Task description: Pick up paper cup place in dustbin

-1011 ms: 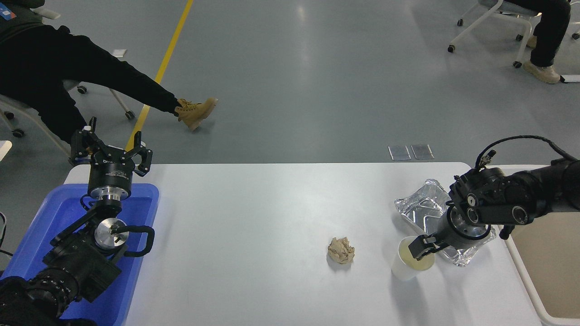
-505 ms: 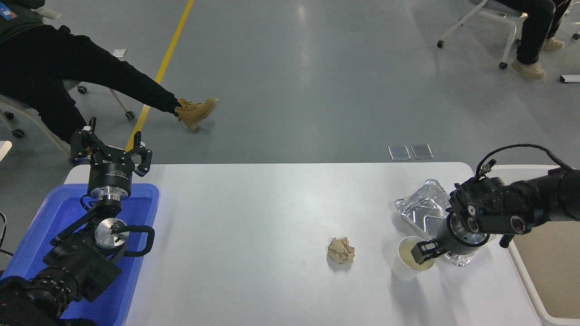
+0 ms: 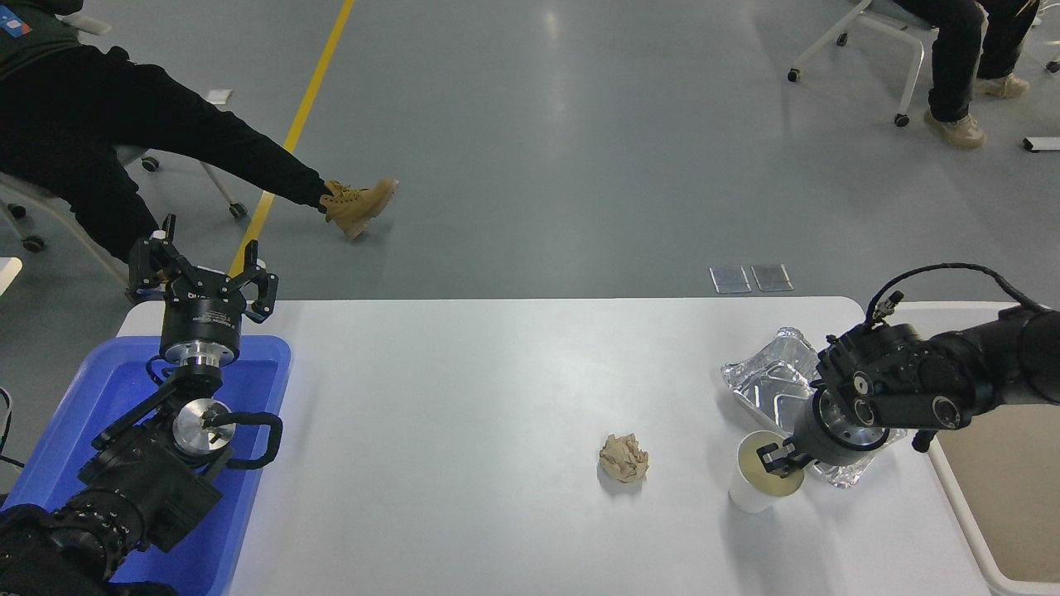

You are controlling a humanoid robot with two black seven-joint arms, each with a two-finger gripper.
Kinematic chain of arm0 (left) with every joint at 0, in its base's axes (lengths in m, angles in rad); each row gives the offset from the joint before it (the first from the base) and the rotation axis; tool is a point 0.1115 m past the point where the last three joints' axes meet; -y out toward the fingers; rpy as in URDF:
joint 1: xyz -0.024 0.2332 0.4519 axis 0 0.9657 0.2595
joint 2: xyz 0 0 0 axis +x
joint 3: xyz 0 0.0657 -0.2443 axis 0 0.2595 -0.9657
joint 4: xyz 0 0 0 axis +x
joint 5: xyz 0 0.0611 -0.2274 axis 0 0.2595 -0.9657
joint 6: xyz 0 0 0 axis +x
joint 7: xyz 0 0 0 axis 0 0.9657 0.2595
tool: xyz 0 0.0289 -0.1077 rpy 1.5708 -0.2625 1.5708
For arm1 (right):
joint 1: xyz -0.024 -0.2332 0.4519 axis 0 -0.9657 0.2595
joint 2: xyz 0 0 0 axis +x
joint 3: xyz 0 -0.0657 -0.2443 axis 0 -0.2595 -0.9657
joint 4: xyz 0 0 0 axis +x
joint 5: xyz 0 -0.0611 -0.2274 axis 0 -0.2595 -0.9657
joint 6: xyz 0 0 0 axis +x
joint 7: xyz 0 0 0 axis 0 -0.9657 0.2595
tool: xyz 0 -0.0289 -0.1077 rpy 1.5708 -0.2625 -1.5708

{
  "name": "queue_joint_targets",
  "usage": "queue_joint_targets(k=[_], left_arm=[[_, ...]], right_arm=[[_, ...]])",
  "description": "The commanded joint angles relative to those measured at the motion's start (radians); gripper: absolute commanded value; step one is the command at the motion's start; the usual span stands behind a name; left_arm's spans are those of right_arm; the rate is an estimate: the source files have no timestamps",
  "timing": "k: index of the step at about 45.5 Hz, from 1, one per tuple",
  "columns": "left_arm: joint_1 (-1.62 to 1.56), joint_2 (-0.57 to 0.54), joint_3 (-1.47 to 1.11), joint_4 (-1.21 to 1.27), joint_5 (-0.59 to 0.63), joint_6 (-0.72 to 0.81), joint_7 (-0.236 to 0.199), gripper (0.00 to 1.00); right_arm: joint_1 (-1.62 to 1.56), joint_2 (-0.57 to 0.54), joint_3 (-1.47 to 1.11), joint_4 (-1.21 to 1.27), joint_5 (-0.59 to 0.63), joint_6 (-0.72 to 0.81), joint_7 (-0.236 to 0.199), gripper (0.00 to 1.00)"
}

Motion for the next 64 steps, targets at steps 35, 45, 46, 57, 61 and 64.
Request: queue_joint_targets(k=[35, 45, 46, 57, 61, 64], left_arm=[[0.0, 0.002, 0.0, 0.0, 0.0, -0.001, 0.0, 0.99], [0.0, 0.002, 0.0, 0.0, 0.0, 0.0, 0.0, 0.99], [0.0, 0.0, 0.0, 0.0, 0.0, -0.001, 0.0, 0.99], [0.0, 0.002, 0.0, 0.0, 0.0, -0.001, 0.0, 0.99], [0.0, 0.002, 0.0, 0.0, 0.0, -0.001, 0.0, 0.99], [0.0, 0.002, 0.0, 0.0, 0.0, 0.0, 0.0, 0.99]], right_arm=[[1.142, -0.161, -0.405, 0.456, 0.221, 0.403, 0.067, 0.0], [1.167, -0.196, -0.407, 0.402, 0.232, 0.403, 0.064, 0.0], [1.165, -0.202, -0.408, 0.391, 0.235, 0.403, 0.061, 0.0], [0.977, -0.368, -0.382, 0.008, 0.27, 0.403, 0.05, 0.0], [0.813, -0.423, -0.341, -0.219, 0.327, 0.403, 0.052, 0.0], [0.667, -0.454, -0.258, -0.383, 0.382, 0.374, 0.052, 0.0]])
